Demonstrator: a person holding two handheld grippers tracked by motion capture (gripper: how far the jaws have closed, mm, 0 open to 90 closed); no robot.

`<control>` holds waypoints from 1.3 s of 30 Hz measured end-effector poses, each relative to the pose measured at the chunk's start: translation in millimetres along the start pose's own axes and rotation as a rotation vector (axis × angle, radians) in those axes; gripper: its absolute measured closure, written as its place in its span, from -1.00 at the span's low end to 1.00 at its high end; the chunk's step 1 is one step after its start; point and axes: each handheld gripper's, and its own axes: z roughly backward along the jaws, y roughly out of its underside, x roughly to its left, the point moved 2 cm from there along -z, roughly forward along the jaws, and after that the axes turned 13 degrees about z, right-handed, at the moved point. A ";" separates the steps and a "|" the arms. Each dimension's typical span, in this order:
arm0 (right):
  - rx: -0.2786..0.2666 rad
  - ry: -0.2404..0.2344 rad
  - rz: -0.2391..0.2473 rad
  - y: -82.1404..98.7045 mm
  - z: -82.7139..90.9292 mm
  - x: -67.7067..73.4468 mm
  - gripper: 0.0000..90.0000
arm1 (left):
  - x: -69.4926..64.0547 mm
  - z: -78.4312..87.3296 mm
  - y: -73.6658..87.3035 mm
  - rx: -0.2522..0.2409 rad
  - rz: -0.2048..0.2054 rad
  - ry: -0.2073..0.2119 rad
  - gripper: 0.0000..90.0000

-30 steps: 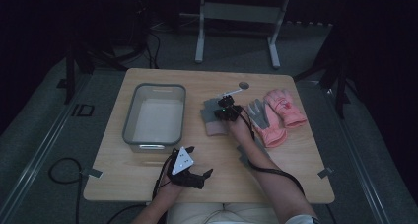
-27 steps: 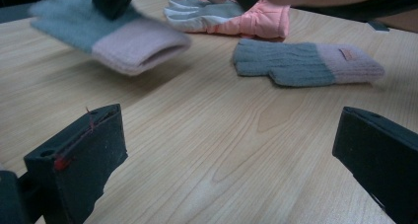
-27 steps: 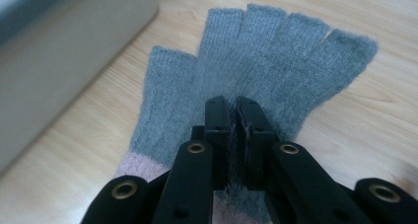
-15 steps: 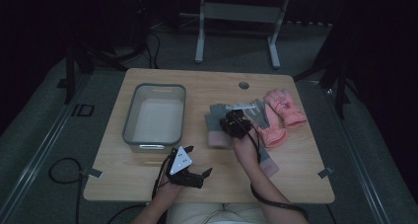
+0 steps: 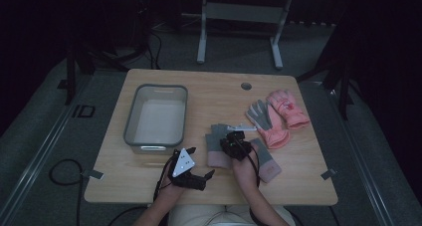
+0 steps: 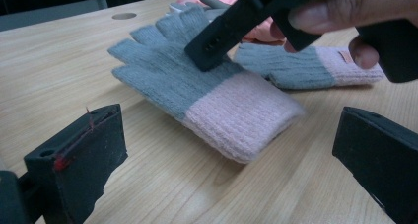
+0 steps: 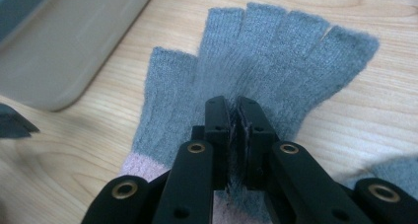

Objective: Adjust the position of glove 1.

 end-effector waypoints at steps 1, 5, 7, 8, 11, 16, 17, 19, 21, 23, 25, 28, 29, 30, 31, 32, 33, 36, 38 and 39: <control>0.004 0.004 0.002 2.2 -1.2 1.7 0.88 | 0.2 0.0 -0.1 0.001 0.000 0.001 -1.00; 0.028 0.004 -0.012 7.7 -8.7 2.3 0.88 | 0.3 -0.1 -0.1 0.002 0.005 0.001 -1.00; 0.047 0.002 -0.016 11.8 -17.9 0.7 0.87 | -0.1 0.0 0.1 0.000 0.002 -0.001 -1.00; 0.054 -0.002 -0.022 12.9 -20.9 0.4 0.86 | 0.0 0.0 0.0 0.002 -0.001 -0.001 -1.00; 0.067 -0.010 -0.016 16.0 -27.6 0.6 0.77 | -0.2 -0.1 0.1 0.003 -0.001 0.000 -1.00; 0.064 -0.014 0.006 15.2 -28.7 0.8 0.63 | -0.3 -0.6 -0.1 0.008 -0.001 -0.001 -1.00; 0.064 -0.014 0.012 15.0 -28.0 0.7 0.58 | -0.3 -0.6 -0.1 0.008 -0.001 0.000 -1.00; 0.053 -0.013 0.020 14.0 -25.0 -1.2 0.52 | -0.1 -0.7 -0.1 0.009 0.000 0.000 -1.00; 0.044 -0.029 0.030 12.6 -20.8 -5.3 0.48 | 0.0 -0.8 -0.2 0.010 0.002 0.000 -1.00; 0.039 -0.050 0.039 12.1 -19.1 -7.5 0.44 | 0.2 -1.0 -0.3 0.012 0.005 0.001 -1.00; 0.012 -0.031 0.102 11.8 -9.5 -13.6 0.43 | 0.4 -0.9 -0.3 0.013 0.006 -0.001 -1.00; -0.010 -0.052 0.151 10.2 2.8 -23.8 0.43 | 0.1 -0.9 -0.2 0.010 0.005 -0.003 -1.00; -0.007 -0.054 0.178 9.9 7.3 -28.2 0.43 | 0.0 -0.8 -0.2 0.009 0.003 -0.004 -1.00; -0.016 -0.073 0.193 9.2 12.1 -33.1 0.43 | -0.1 -0.9 -0.2 0.008 0.002 -0.002 -1.00; -0.024 -0.091 0.202 8.7 17.2 -38.9 0.43 | -0.1 -1.0 -0.2 0.011 0.002 -0.003 -1.00; -0.023 -0.092 0.217 8.2 22.0 -44.3 0.44 | -0.3 -1.2 -0.2 0.008 0.006 -0.003 -1.00; -0.030 -0.089 0.258 8.1 26.6 -49.5 0.43 | -0.1 -1.1 -0.2 0.008 0.006 -0.004 -1.00; -0.032 -0.092 0.327 11.3 37.1 -65.9 0.39 | -0.2 -1.1 -0.2 0.010 0.010 0.000 -1.00; -0.022 -0.099 0.353 16.0 41.1 -77.1 0.38 | -0.6 -1.1 -0.2 0.010 0.007 -0.004 -1.00; -0.018 -0.111 0.356 18.7 42.9 -82.4 0.37 | -0.6 -1.1 -0.2 0.011 0.005 -0.004 -1.00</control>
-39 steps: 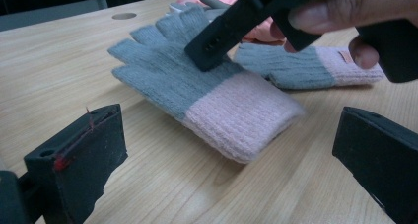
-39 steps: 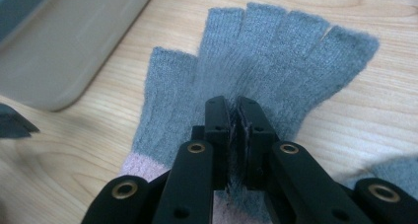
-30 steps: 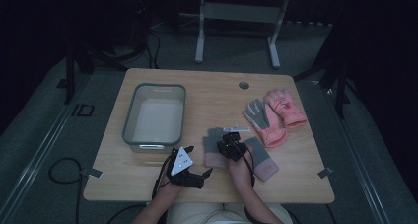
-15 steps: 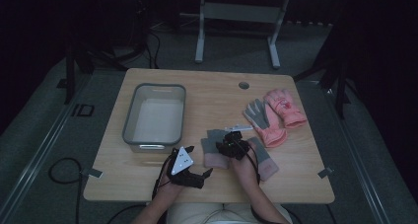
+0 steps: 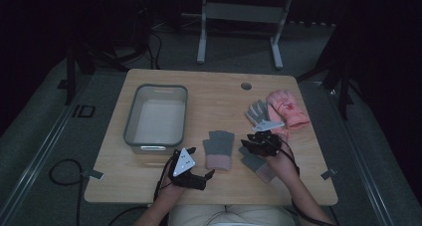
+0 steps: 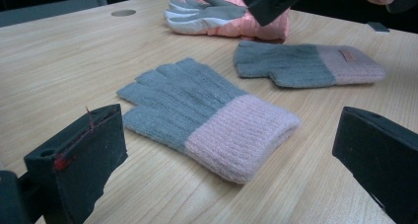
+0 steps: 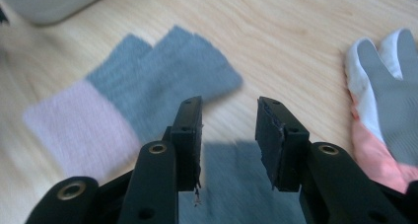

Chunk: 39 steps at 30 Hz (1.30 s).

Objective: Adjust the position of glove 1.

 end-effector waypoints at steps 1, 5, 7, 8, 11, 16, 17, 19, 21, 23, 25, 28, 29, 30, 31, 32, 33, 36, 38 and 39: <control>0.001 -0.011 0.008 4.4 2.0 -3.6 0.37 | 0.0 0.0 0.0 0.000 0.000 0.000 -1.00; 0.019 -0.057 0.034 23.2 9.4 -13.2 0.33 | 0.3 0.1 0.0 -0.004 0.006 -0.001 -1.00; 0.034 -0.063 0.059 31.2 9.8 -14.1 0.32 | 0.3 0.0 0.0 -0.004 0.006 -0.001 -1.00; 0.049 -0.070 0.063 37.3 8.8 -14.6 0.31 | 0.2 -0.1 0.0 -0.002 0.005 -0.005 -1.00; 0.075 -0.093 0.045 52.1 3.1 -15.8 0.30 | -0.2 0.0 0.1 -0.003 -0.001 -0.008 -1.00; 0.054 -0.099 0.057 69.5 -5.7 -14.9 0.33 | -0.1 0.0 0.1 -0.003 0.002 -0.009 -1.00; 0.051 -0.098 0.055 70.0 -5.6 -14.5 0.42 | -0.1 -0.1 0.1 -0.001 0.003 -0.009 -1.00; 0.047 -0.105 0.046 70.6 -5.5 -12.8 0.60 | -0.1 -0.3 0.0 0.000 0.002 -0.010 -1.00; 0.053 -0.104 0.019 69.8 -5.5 -12.6 0.73 | -0.2 -0.2 0.1 -0.001 0.002 -0.011 -1.00; 0.060 -0.092 0.002 68.5 -5.7 -11.1 0.79 | -0.2 0.0 0.1 -0.003 0.002 -0.011 -1.00; 0.066 -0.084 -0.008 67.4 -5.5 -9.9 0.83 | -0.2 0.0 0.1 -0.003 0.002 -0.011 -1.00; 0.036 -0.016 -0.082 56.1 9.2 -0.2 0.88 | -0.3 0.1 0.1 -0.006 0.002 -0.012 -1.00; 0.015 0.011 -0.116 52.5 16.5 2.2 0.88 | -0.3 0.1 0.1 -0.005 0.001 -0.012 -1.00; -0.012 0.021 -0.153 49.1 24.6 3.8 0.89 | -0.2 0.1 0.1 -0.004 -0.002 -0.012 -1.00; -0.012 0.021 -0.153 49.1 24.6 3.8 0.89 | -0.2 0.1 0.1 -0.004 -0.002 -0.012 -1.00; -0.034 0.035 -0.187 46.0 32.3 5.4 0.88 | -0.3 0.0 0.1 -0.002 0.000 -0.011 -1.00; -0.054 0.063 -0.233 42.2 42.5 9.0 0.88 | -0.3 -0.1 0.1 -0.002 0.000 -0.011 -1.00; -0.082 0.096 -0.300 39.8 54.8 18.5 0.88 | -0.2 0.1 0.0 -0.002 -0.003 -0.011 -1.00; -0.097 0.127 -0.350 43.2 60.2 26.9 0.88 | -0.4 0.1 0.1 -0.002 -0.005 -0.011 -1.00; -0.099 0.137 -0.385 46.7 60.9 31.6 0.88 | -0.5 0.0 0.1 -0.001 -0.005 -0.011 -1.00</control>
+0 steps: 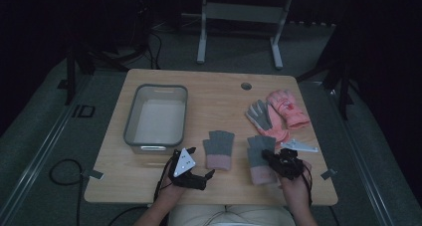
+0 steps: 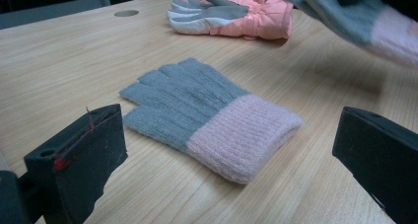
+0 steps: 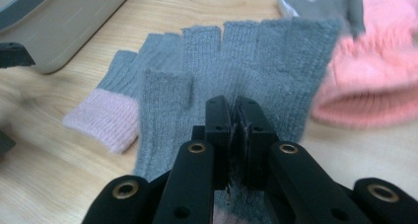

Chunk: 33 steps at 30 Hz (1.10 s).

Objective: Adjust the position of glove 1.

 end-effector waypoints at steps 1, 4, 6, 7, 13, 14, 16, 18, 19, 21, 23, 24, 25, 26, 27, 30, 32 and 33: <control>0.011 0.002 -0.016 4.0 -0.6 1.7 0.88 | -0.1 -0.1 0.0 -0.001 0.000 0.001 -1.00; 0.059 0.019 -0.022 16.3 -7.2 6.1 0.88 | -0.2 -0.1 0.0 -0.001 0.001 0.002 -1.00; 0.067 0.024 -0.024 19.3 -9.6 6.6 0.88 | 0.0 0.1 0.0 -0.001 0.000 0.003 -1.00; 0.096 0.035 -0.030 27.9 -18.0 7.5 0.88 | -0.1 0.2 0.1 -0.002 0.000 0.004 -1.00; 0.114 0.102 -0.029 41.5 -31.0 4.4 0.68 | 0.0 0.4 0.1 -0.004 -0.001 0.005 -1.00; 0.119 0.111 -0.024 44.1 -32.9 3.1 0.61 | 0.0 0.3 0.1 -0.004 -0.001 0.005 -1.00; 0.108 0.095 -0.045 46.9 -33.2 0.0 0.56 | 0.0 0.3 0.1 -0.003 0.000 0.005 -1.00; 0.108 0.096 -0.032 45.7 -31.7 -2.5 0.46 | -0.1 0.2 0.1 -0.002 -0.001 0.007 -1.00; 0.100 0.071 -0.034 44.2 -29.9 -3.7 0.41 | -0.2 0.2 0.1 -0.002 -0.002 0.007 -1.00; 0.070 0.067 0.004 40.1 -23.6 -5.2 0.41 | -0.2 0.2 0.1 -0.003 -0.002 0.007 -1.00; 0.051 0.052 0.068 36.3 -17.9 -6.5 0.40 | -0.3 0.1 0.1 -0.002 -0.002 0.007 -1.00; 0.058 0.047 0.096 34.9 -16.1 -8.0 0.40 | -0.3 0.1 0.1 -0.002 -0.003 0.007 -1.00; 0.056 0.016 0.121 33.4 -14.7 -9.0 0.38 | -0.4 0.1 0.1 -0.003 -0.003 0.006 -1.00; 0.045 -0.018 0.152 32.3 -13.8 -10.0 0.35 | -0.4 0.1 0.2 -0.003 -0.003 0.006 -1.00; 0.057 -0.033 0.182 31.7 -13.7 -11.1 0.35 | -0.4 0.1 0.2 -0.003 -0.003 0.005 -1.00; 0.084 -0.085 0.243 30.5 -14.7 -14.2 0.32 | -0.5 -0.1 0.1 -0.001 -0.003 0.003 -1.00; 0.105 -0.097 0.263 30.2 -16.0 -15.0 0.32 | -0.4 -0.2 0.1 -0.001 -0.002 0.002 -1.00; 0.113 -0.099 0.271 30.4 -16.7 -14.9 0.32 | -0.4 -0.1 0.1 -0.002 -0.001 0.002 -1.00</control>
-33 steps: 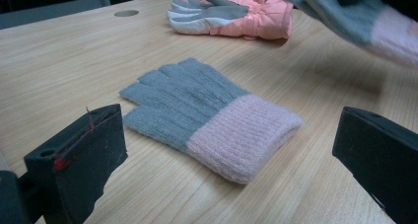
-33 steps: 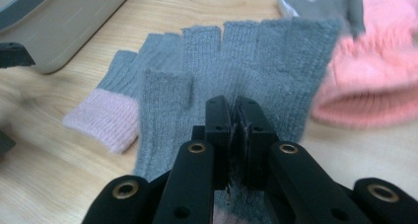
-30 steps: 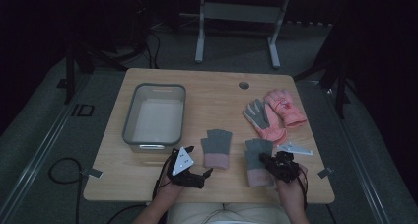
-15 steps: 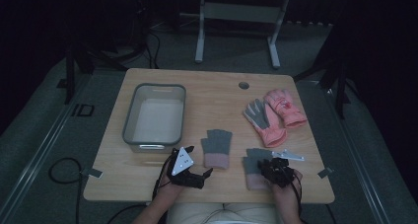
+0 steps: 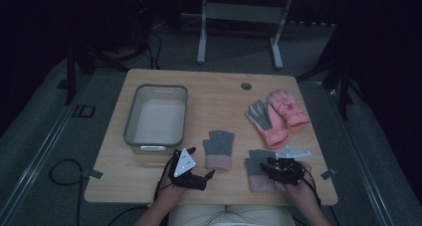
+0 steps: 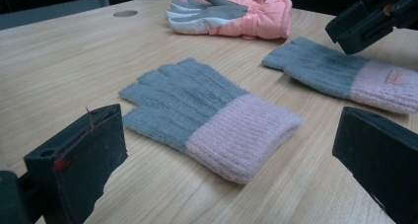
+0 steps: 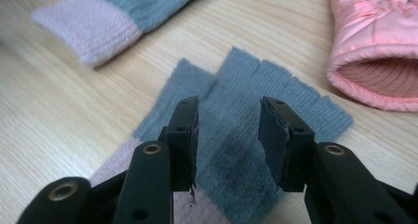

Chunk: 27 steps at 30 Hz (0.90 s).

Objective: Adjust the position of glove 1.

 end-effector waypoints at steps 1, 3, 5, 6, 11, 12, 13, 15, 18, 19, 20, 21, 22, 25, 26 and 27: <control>0.002 -0.003 0.010 0.2 -1.1 0.6 0.31 | -0.1 0.0 0.0 -0.002 0.001 0.000 -1.00; 0.016 -0.006 0.022 1.9 -4.3 1.9 0.31 | -0.1 0.2 0.1 -0.002 -0.001 -0.001 -1.00; 0.026 -0.009 0.010 5.9 -7.3 2.1 0.31 | -0.1 0.2 0.1 -0.002 -0.003 0.000 -1.00; 0.029 -0.006 0.003 8.8 -8.6 1.9 0.31 | -0.1 0.3 0.1 -0.002 -0.003 0.001 -1.00; 0.052 0.018 0.052 16.7 -12.9 5.4 0.29 | 0.2 0.3 0.1 -0.001 -0.001 0.004 -1.00; 0.058 0.021 0.059 15.9 -13.5 6.0 0.29 | 0.2 0.3 0.1 -0.001 -0.001 0.003 -1.00; 0.065 0.020 0.062 15.1 -13.9 6.0 0.31 | 0.1 0.3 0.1 -0.001 -0.001 0.003 -1.00; 0.081 -0.005 0.052 13.5 -14.1 5.2 0.48 | 0.1 0.1 0.1 0.001 -0.002 0.001 -1.00; 0.094 0.001 0.027 11.8 -14.5 5.8 0.72 | 0.0 0.0 0.1 0.001 -0.003 0.000 -1.00; 0.093 0.011 0.022 11.9 -14.4 6.7 0.76 | 0.0 0.1 0.1 0.001 -0.003 -0.001 -1.00; 0.093 0.017 0.020 11.9 -14.3 7.5 0.78 | 0.0 0.1 0.1 0.000 -0.003 0.000 -1.00; 0.092 0.020 0.008 11.8 -14.2 7.7 0.80 | 0.1 0.2 0.1 -0.001 -0.001 0.000 -1.00; 0.088 0.022 -0.006 11.7 -14.1 7.8 0.82 | 0.2 0.3 0.1 -0.002 0.000 0.000 -1.00; 0.069 0.016 -0.038 7.5 -6.9 8.2 0.88 | 0.1 0.2 0.0 -0.002 0.001 -0.002 -1.00; 0.051 0.019 -0.043 4.3 -2.2 7.4 0.89 | 0.0 0.0 0.0 -0.001 -0.003 -0.001 -1.00; 0.036 0.026 -0.054 0.2 2.9 6.1 0.89 | -0.2 0.0 0.0 0.001 -0.005 -0.002 -1.00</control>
